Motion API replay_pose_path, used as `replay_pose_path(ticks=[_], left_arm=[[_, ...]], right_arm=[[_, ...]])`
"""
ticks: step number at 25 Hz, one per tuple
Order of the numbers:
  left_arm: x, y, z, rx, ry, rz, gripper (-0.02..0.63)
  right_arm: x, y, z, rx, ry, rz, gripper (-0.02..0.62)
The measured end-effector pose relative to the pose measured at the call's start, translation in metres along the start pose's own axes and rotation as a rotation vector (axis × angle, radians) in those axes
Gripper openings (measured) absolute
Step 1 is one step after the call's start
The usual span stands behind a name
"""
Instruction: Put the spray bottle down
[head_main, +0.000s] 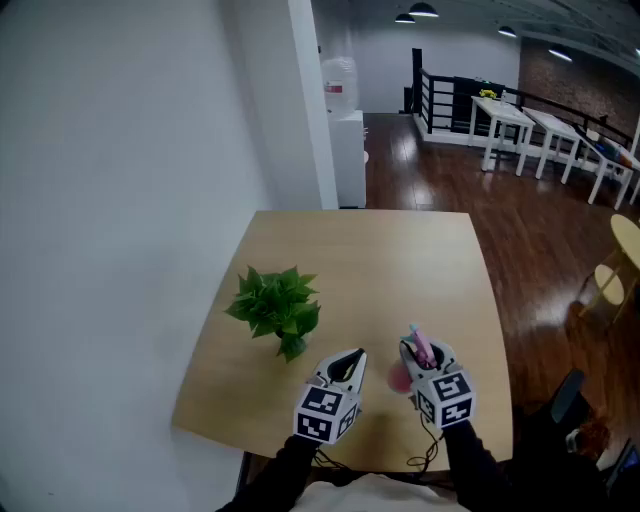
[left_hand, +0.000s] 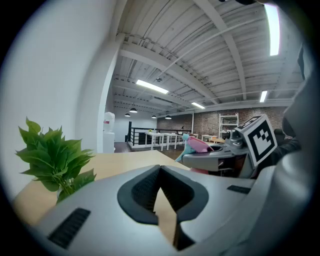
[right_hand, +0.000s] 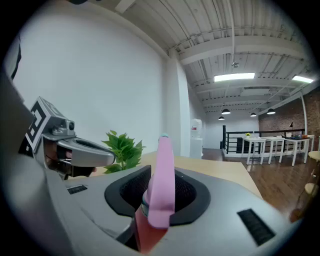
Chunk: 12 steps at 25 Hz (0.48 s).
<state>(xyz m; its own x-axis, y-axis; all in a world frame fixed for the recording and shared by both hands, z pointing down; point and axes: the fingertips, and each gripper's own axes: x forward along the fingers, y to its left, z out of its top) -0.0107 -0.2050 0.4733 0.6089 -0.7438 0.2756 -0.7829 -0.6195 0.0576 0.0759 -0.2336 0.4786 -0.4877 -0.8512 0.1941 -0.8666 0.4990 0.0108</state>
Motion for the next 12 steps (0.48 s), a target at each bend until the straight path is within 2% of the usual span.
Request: replay_pose_path(ticks=[6,12], left_arm=[[0.009,0.019,-0.014,-0.012,0.016,0.017,0.008],[0.005,0.034,-0.037,-0.047,0.061,0.046,0.008]], right_arm=[[0.070,-0.016,-0.025,-0.080,0.023,-0.030,0.081],[0.122,-0.006,-0.047,-0.150,0.043,-0.005,0.080]])
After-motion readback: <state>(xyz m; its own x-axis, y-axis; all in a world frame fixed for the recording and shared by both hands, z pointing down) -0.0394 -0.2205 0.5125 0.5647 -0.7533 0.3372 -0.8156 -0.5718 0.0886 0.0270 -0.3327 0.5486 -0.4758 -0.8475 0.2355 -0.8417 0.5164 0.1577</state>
